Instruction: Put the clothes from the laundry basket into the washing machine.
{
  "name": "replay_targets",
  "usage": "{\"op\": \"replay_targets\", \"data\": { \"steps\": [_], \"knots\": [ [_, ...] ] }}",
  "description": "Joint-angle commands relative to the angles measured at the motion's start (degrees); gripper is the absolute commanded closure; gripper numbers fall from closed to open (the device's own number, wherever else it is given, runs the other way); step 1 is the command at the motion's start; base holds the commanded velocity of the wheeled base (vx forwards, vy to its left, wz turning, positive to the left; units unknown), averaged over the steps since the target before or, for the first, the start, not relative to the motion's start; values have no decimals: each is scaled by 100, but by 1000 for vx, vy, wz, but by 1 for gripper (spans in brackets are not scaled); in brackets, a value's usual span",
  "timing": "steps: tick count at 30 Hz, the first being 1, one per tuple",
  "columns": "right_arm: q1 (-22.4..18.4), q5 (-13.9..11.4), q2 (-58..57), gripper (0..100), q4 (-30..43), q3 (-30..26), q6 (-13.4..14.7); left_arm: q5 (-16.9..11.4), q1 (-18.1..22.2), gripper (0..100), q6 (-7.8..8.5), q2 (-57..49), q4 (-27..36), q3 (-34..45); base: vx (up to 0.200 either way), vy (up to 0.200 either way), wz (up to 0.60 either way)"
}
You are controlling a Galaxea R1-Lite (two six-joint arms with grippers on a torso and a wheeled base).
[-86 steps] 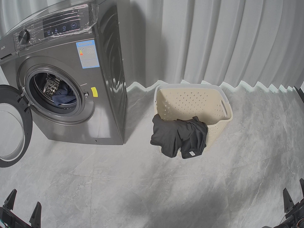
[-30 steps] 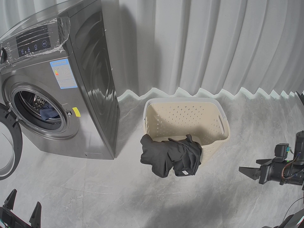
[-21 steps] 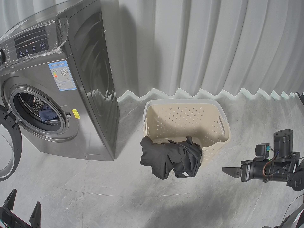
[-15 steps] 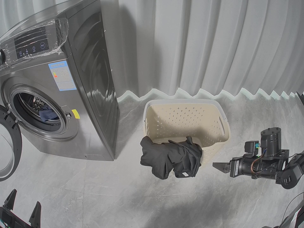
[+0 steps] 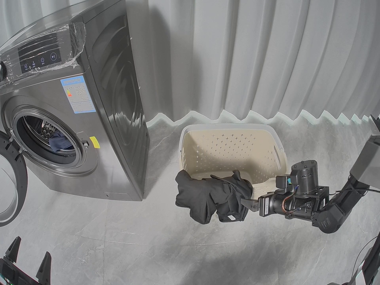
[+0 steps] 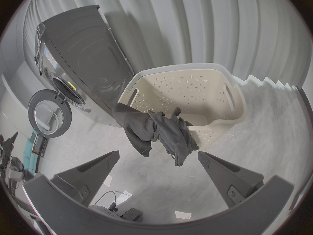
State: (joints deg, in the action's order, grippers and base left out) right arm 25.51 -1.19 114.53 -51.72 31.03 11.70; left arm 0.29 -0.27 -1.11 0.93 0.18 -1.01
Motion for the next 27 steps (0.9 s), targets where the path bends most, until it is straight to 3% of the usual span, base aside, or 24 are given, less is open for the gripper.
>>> {"op": "replay_targets", "data": {
  "steps": [1,17,27],
  "knots": [
    [41,-4,447,0,-13,264,-80,6,0,0,-3,-93,-1,92,0,0,0],
    [-29,-65,1238,0,-13,1310,-335,6,0,0,5,-93,-1,101,0,0,0],
    [-161,-74,1704,0,-4,1855,-353,-3,0,0,-3,-93,-1,101,0,0,0]
  ]
}}
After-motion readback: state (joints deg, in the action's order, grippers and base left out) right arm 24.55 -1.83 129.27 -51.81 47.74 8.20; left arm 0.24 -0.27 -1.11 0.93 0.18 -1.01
